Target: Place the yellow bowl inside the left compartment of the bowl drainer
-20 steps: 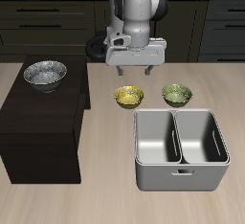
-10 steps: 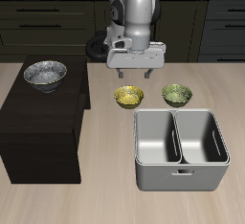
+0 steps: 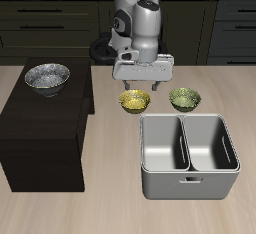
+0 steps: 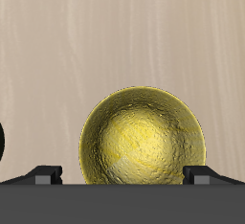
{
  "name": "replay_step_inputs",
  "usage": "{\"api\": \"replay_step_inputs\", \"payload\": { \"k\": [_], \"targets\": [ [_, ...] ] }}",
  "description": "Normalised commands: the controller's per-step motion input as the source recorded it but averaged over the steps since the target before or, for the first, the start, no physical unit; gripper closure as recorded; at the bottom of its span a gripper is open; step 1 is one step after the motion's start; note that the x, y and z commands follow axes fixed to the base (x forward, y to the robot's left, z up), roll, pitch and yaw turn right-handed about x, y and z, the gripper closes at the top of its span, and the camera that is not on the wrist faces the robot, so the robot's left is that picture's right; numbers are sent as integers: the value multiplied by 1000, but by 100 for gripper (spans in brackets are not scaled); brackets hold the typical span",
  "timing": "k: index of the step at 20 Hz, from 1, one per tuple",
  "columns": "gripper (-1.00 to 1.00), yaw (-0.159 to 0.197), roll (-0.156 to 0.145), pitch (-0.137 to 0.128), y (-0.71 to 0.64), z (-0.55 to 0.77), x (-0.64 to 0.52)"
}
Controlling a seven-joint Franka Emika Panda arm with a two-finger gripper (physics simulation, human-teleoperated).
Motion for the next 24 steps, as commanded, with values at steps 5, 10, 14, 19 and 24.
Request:
{"api": "replay_step_inputs", "payload": {
  "k": [5,10,14,19,24],
  "targets": [
    [-100,15,0,41,88,-267,84],
    [-100,7,11,50,25,-254,81],
    [-100,-12,57,51,17,-166,38],
    [100,-2,19,32,17,-150,36],
    [100,-10,26,5,19,44,3]
  ]
}}
